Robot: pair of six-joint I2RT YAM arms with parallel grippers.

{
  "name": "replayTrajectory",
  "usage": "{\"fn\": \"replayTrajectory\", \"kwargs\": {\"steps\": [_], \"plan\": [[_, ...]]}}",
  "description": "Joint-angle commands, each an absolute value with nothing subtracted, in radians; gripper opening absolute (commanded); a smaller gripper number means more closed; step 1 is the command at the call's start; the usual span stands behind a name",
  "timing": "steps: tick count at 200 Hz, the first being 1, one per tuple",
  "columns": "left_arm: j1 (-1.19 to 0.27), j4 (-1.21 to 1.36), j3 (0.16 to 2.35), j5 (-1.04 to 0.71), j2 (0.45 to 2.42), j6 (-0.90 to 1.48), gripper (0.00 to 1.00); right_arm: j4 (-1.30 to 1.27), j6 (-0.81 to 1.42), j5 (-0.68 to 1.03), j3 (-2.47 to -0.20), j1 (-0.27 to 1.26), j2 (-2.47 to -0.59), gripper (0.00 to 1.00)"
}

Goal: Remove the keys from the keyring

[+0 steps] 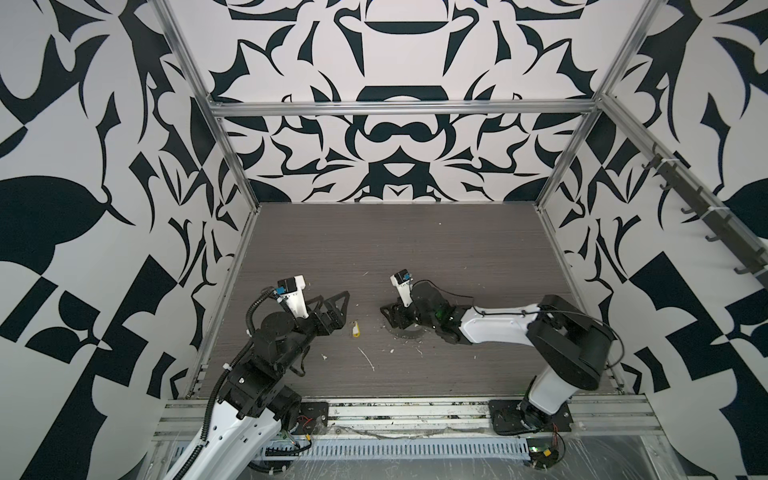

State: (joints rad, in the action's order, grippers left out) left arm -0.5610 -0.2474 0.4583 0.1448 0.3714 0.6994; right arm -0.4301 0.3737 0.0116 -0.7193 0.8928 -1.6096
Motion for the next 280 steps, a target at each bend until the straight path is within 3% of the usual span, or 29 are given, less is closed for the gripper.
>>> {"fn": "replayTrajectory", "kwargs": {"steps": [1,19,32,63,76,124,151,190,250,280], "plan": [[-0.557,-0.195,0.497,0.271,0.421,0.659,0.99,-0.517,0.334,-0.059,-0.656,0.897,-1.425,0.72],[-0.557,-0.111,0.498,0.335,0.505,0.570,0.99,-0.501,0.303,-0.111,-0.601,0.896,-1.300,0.74],[-0.557,-0.074,0.510,0.473,0.584,0.569,0.99,-0.462,0.294,-0.177,-0.582,0.896,-1.228,0.77],[-0.526,0.128,0.520,0.696,0.796,0.449,0.99,-0.348,0.324,-0.441,-0.572,0.895,-1.124,0.97],[-0.485,0.210,0.521,0.725,0.889,0.430,0.99,-0.304,0.312,-0.465,-0.572,0.890,-1.096,0.99],[-0.173,0.160,0.611,0.615,1.177,0.421,0.99,-0.268,0.316,-0.557,-0.526,0.848,-1.015,0.99],[-0.143,0.251,0.590,0.733,1.265,0.303,0.99,-0.237,0.308,-0.603,-0.518,0.826,-0.987,0.99],[-0.051,0.361,0.579,0.590,1.380,0.236,0.99,-0.204,0.307,-0.656,-0.512,0.784,-0.950,0.99],[-0.046,0.828,0.437,0.451,1.540,0.065,0.99,-0.203,0.280,-0.661,-0.495,0.704,-0.901,0.99],[0.000,0.740,0.473,0.342,1.538,0.092,0.99,-0.312,0.169,-0.626,-0.434,0.687,-0.870,0.99]]}}
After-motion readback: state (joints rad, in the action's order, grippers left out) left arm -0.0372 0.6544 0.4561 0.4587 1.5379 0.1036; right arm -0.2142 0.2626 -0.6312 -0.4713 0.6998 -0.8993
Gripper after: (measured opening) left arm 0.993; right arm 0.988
